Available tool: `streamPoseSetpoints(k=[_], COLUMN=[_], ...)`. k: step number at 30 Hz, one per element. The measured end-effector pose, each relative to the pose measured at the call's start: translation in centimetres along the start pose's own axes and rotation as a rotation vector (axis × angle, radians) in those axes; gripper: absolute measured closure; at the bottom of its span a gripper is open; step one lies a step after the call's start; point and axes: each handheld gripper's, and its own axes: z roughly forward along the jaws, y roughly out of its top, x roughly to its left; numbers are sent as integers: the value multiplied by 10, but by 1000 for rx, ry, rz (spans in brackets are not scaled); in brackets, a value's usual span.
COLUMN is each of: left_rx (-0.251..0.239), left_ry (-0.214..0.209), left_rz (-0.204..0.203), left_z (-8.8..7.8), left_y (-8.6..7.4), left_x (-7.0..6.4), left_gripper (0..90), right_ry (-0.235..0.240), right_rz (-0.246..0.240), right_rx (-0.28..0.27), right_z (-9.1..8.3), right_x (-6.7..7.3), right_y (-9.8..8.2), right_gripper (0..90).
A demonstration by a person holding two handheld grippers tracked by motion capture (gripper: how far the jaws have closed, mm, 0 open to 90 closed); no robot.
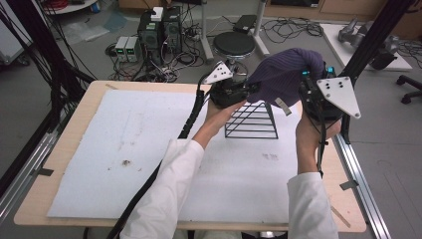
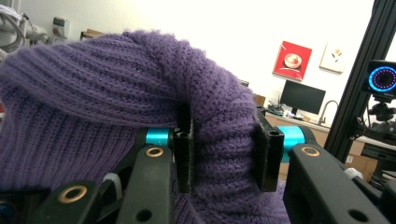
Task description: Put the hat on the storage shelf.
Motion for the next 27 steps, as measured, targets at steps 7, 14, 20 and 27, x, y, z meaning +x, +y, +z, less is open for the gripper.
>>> streamPoseSetpoints(k=[7,14,20,27], left_rx=[26,68,87,127], left_ry=[7,5,27,64], left_rz=[-10,-17,-26,-33], left_z=[5,7,4,-2], left_y=[-11,-27,-39,-45], left_x=[3,5,9,16], left_gripper=[812,811,811,808], right_ry=[0,3,18,44], right_rz=[-22,-11,13,11], right_rx=[21,48,82,112], right_z=[1,1,1,3], right_x=[2,5,8,15], right_y=[-6,-20,-34,-43], right_gripper=[667,666,666,664])
